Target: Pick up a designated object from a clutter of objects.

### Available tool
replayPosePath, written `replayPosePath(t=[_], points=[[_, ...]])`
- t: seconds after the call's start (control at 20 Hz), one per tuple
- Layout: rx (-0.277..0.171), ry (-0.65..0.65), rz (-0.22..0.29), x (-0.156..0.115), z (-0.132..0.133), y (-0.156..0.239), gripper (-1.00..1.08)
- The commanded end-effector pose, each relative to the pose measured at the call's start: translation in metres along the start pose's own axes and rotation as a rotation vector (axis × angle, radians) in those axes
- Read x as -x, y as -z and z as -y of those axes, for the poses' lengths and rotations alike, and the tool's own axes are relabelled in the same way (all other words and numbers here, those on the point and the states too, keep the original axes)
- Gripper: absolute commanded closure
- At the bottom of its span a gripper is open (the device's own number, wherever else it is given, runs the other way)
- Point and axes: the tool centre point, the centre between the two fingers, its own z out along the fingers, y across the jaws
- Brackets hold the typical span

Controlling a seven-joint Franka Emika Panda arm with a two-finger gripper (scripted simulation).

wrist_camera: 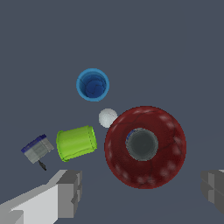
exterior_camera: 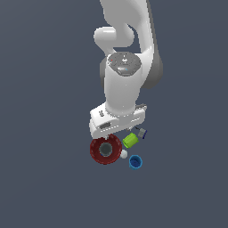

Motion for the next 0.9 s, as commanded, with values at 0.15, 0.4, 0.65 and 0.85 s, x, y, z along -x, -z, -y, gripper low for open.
replayPosePath(t=[0.15,0.4,0.65,0.85], points=[[-0.011,0.131,0.002,-0.019,0.01,-0.056,-0.92],[-0.02,0.216,0.001,-0.028,0.018,-0.094,-0.92],[-0.028,0.269,0.0,-0.032,0.024,-0.118,-0.92],[-0.031,0.289,0.0,-0.033,0.027,-0.127,-0.92]])
